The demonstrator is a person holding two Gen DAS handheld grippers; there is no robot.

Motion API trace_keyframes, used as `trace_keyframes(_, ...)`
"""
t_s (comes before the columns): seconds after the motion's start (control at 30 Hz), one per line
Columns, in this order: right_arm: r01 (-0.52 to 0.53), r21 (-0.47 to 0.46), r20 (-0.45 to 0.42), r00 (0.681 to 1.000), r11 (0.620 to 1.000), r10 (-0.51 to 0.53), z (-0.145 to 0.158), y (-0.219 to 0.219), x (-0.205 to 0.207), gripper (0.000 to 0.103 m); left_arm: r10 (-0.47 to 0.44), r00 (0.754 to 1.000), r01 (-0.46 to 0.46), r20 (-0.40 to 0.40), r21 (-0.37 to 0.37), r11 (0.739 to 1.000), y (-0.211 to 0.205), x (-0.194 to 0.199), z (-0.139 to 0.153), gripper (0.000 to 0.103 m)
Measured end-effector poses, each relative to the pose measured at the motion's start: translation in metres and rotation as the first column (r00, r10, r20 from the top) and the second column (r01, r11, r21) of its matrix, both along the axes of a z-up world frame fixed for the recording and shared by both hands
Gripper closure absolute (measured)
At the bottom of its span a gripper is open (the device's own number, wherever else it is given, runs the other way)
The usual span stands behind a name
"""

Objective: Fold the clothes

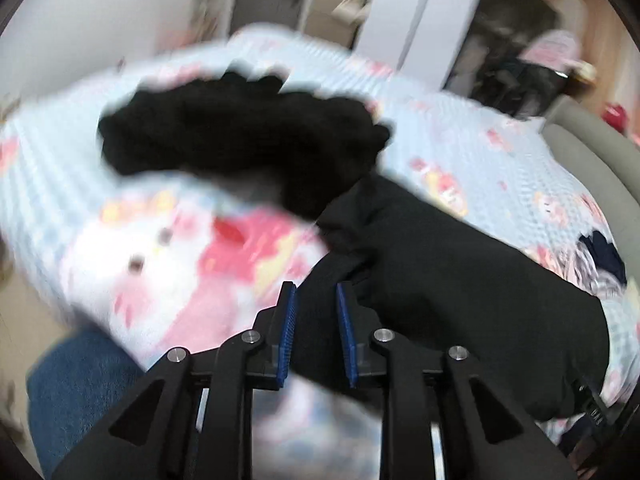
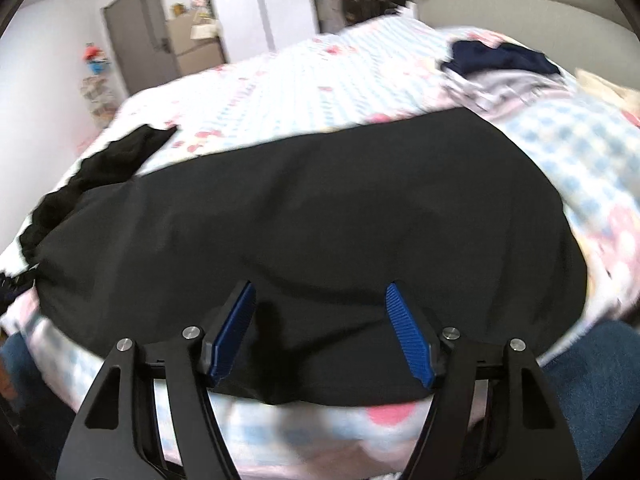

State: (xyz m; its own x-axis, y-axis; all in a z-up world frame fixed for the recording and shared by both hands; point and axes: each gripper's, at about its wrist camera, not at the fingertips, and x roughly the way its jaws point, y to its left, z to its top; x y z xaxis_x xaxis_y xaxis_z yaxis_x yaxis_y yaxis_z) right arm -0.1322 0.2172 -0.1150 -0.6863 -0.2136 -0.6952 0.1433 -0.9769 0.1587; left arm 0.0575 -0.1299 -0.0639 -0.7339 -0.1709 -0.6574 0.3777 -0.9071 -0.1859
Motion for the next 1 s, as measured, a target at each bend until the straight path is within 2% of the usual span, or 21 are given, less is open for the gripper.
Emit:
trace_keyframes(0.03, -0.020, -0.015, -0.005, 1.000, 1.000, 0.020, 0.001, -0.004, 0.001, 0.033, -0.035, 0.999, 0.034, -0.019, -0.044, 0.998, 0.011, -0.001, 0.004, 0.079)
trace_keyframes(0.07, -0.034, -0.025, -0.002, 0.999, 0.999, 0.034, 0.001, -0.006, 0.001, 0.032, -0.083, 0.996, 0.081, -0.029, -0.040, 0.996, 0.019, -0.004, 0.004, 0.076)
trace_keyframes(0.13, -0.046, -0.033, 0.022, 0.999, 0.998, 0.047, -0.003, -0.010, -0.002, 0.030, -0.192, 0.980, 0.193, -0.046, 0.029, 0.981, 0.030, -0.011, 0.000, 0.060)
trace_keyframes(0.2, -0.028, -0.002, 0.066, 0.997, 1.000, 0.029, -0.012, -0.011, -0.009, 0.030, -0.285, 0.958, 0.286, -0.025, 0.147, 0.947, 0.040, -0.029, -0.017, 0.059)
trace_keyframes(0.23, -0.017, 0.015, 0.085, 0.996, 1.000, 0.016, -0.016, -0.010, -0.012, 0.030, -0.292, 0.956, 0.287, 0.012, 0.158, 0.945, 0.042, -0.037, -0.025, 0.059)
trace_keyframes(0.33, -0.002, 0.045, 0.096, 0.995, 0.999, -0.002, -0.018, -0.005, -0.013, 0.031, -0.229, 0.959, 0.219, 0.166, 0.079, 0.973, 0.044, -0.058, -0.050, 0.060)
trace_keyframes(0.37, 0.003, 0.057, 0.093, 0.996, 0.998, -0.008, -0.017, -0.004, -0.012, 0.031, -0.191, 0.963, 0.180, 0.191, 0.073, 0.981, 0.036, -0.059, -0.055, 0.062)
trace_keyframes(0.4, 0.024, 0.077, 0.090, 0.995, 0.997, -0.031, -0.016, 0.000, -0.011, 0.031, -0.144, 0.969, 0.130, 0.201, 0.080, 0.988, 0.023, -0.056, -0.057, 0.066)
trace_keyframes(0.43, 0.072, 0.109, 0.087, 0.993, 0.991, -0.082, -0.016, 0.007, -0.011, 0.031, -0.113, 0.973, 0.093, 0.204, 0.101, 0.990, 0.011, -0.054, -0.059, 0.084)
trace_keyframes(0.47, 0.119, 0.141, 0.082, 0.988, 0.983, -0.132, -0.016, 0.015, -0.010, 0.033, -0.092, 0.975, 0.066, 0.203, 0.131, 0.989, 0.000, -0.051, -0.061, 0.093)
trace_keyframes(0.5, 0.166, 0.172, 0.076, 0.980, 0.971, -0.181, -0.016, 0.022, -0.009, 0.033, -0.074, 0.976, 0.044, 0.206, 0.145, 0.988, -0.006, -0.048, -0.061, 0.098)
trace_keyframes(0.53, 0.212, 0.203, 0.068, 0.971, 0.956, -0.230, -0.016, 0.030, -0.009, 0.033, -0.060, 0.977, 0.030, 0.206, 0.145, 0.989, -0.006, -0.045, -0.059, 0.098)
trace_keyframes(0.6, 0.303, 0.263, 0.048, 0.944, 0.916, -0.326, -0.015, 0.045, -0.008, 0.025, -0.036, 0.979, 0.009, 0.202, 0.136, 0.991, -0.003, -0.038, -0.054, 0.098)
trace_keyframes(0.63, 0.329, 0.262, 0.049, 0.934, 0.907, -0.353, -0.015, 0.052, -0.006, 0.025, -0.017, 0.983, -0.021, 0.183, 0.203, 0.979, -0.007, -0.030, -0.050, 0.095)
trace_keyframes(0.67, 0.328, 0.218, 0.071, 0.934, 0.919, -0.350, -0.013, 0.058, -0.002, 0.026, 0.010, 0.988, -0.059, 0.154, 0.314, 0.948, -0.015, -0.019, -0.044, 0.090)
trace_keyframes(0.73, 0.335, 0.109, 0.110, 0.932, 0.936, -0.346, -0.009, 0.070, 0.010, 0.026, -0.027, 0.990, -0.038, 0.138, 0.450, 0.892, -0.013, -0.009, -0.046, 0.040)
trace_keyframes(0.83, 0.361, -0.084, 0.187, 0.921, 0.929, -0.341, -0.008, 0.085, 0.030, 0.026, -0.116, 0.987, 0.022, 0.114, 0.611, 0.791, -0.004, 0.003, -0.054, 0.038)
trace_keyframes(0.9, 0.431, -0.281, 0.324, 0.883, 0.857, -0.338, -0.022, 0.094, 0.043, 0.026, -0.144, 0.983, 0.032, 0.117, 0.657, 0.753, 0.002, 0.001, -0.069, 0.038)
trace_keyframes(0.93, 0.441, -0.336, 0.367, 0.875, 0.832, -0.316, -0.028, 0.094, 0.045, 0.026, -0.159, 0.980, 0.035, 0.118, 0.687, 0.726, 0.003, -0.004, -0.078, 0.038)
trace_keyframes(0.97, 0.409, -0.341, 0.373, 0.886, 0.846, -0.278, -0.031, 0.088, 0.041, 0.026, -0.176, 0.977, 0.038, 0.116, 0.724, 0.689, 0.004, -0.010, -0.087, 0.038)
trace_keyframes(1.0, 0.385, -0.337, 0.372, 0.893, 0.859, -0.254, -0.034, 0.084, 0.038, 0.027, -0.190, 0.976, 0.048, 0.109, 0.740, 0.671, 0.006, -0.012, -0.091, 0.037)
